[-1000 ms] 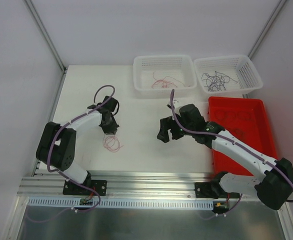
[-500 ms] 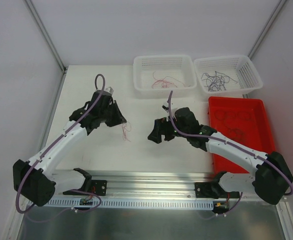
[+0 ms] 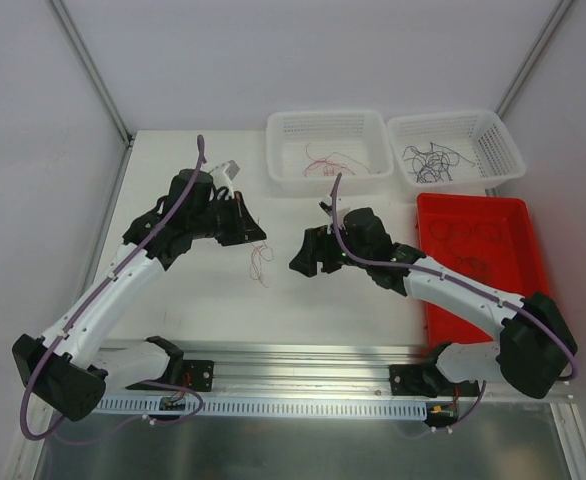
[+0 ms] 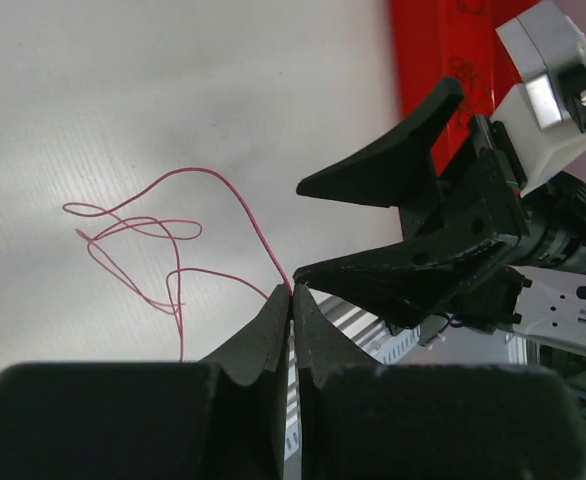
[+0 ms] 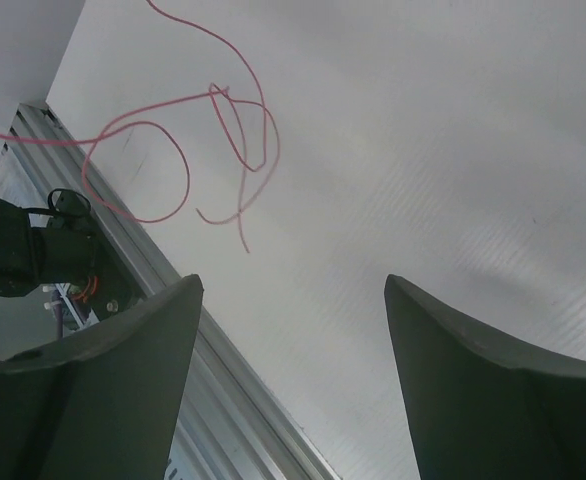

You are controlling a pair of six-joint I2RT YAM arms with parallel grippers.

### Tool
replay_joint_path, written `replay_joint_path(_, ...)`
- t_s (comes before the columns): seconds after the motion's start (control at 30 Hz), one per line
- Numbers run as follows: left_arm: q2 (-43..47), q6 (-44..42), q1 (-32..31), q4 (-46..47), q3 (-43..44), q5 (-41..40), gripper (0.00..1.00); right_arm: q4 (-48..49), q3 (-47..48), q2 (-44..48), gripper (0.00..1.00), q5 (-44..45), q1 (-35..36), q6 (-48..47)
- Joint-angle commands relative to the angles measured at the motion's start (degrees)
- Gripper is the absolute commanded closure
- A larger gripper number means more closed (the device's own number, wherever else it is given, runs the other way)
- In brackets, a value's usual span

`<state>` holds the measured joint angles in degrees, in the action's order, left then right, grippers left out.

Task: Untangle the cables

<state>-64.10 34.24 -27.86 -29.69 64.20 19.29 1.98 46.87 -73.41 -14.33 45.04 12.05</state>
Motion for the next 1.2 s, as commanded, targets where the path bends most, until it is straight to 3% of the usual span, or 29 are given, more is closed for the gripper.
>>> replay_joint_path(0.0, 0.9, -1.5, -1.0, 0.1, 2.9, 3.2, 1.00, 6.9, 3.5, -2.3, 0.23, -2.7, 0.1, 0.8)
replay_joint_path(0.2, 0.5, -0.8, -1.4, 0.2, 2.9, 3.8, 1.00, 13.5, 3.8, -6.1, 0.23, -6.7, 0.1, 1.0)
replay_joint_path(0.47, 0.5, -0.3, -2.8, 0.3, 3.4, 4.1, 1.00, 14.9, 6.6, -12.1, 0.23, -6.3, 0.1, -0.7)
replay_joint_path(0.7, 0.4, 0.2, -3.3, 0.3, 2.9, 3.5, 1.00, 19.4, 8.7, -17.4, 0.32, -11.7, 0.1, 1.3)
replay_joint_path(0.8, 0.5, 0.4, -3.3, 0.3, 2.9, 3.3, 1.00, 20.7, 8.9, -18.7, 0.43, -13.2, 0.2, 1.7)
replay_joint_path(0.83, 0.6, 0.4, -3.3, 0.4, 3.0, 3.3, 1.00, 20.6, 8.8, -18.8, 0.52, -13.1, 0.1, 1.6)
replay_joint_path(1.0, 2.5, -1.6, -3.3, 0.2, 2.3, -2.0, 1.00, 18.9, 6.6, -17.7, 0.80, -12.1, -1.0, 0.2)
replay_joint_path(1.03, 3.2, -2.1, -3.3, 0.1, 1.5, -3.5, 1.00, 18.7, 4.7, -16.3, 0.90, -12.1, -2.3, 0.2)
replay_joint_path(1.1, 4.8, -2.9, -3.3, -0.4, 0.4, -9.8, 1.00, 18.1, 2.8, -14.0, 0.97, -12.2, -4.1, 0.1)
replay_joint_path(1.17, 5.7, -2.7, -2.5, -2.2, -1.3, -14.3, 1.00, 14.6, 0.5, -9.7, 0.99, -12.2, -6.8, -1.8)
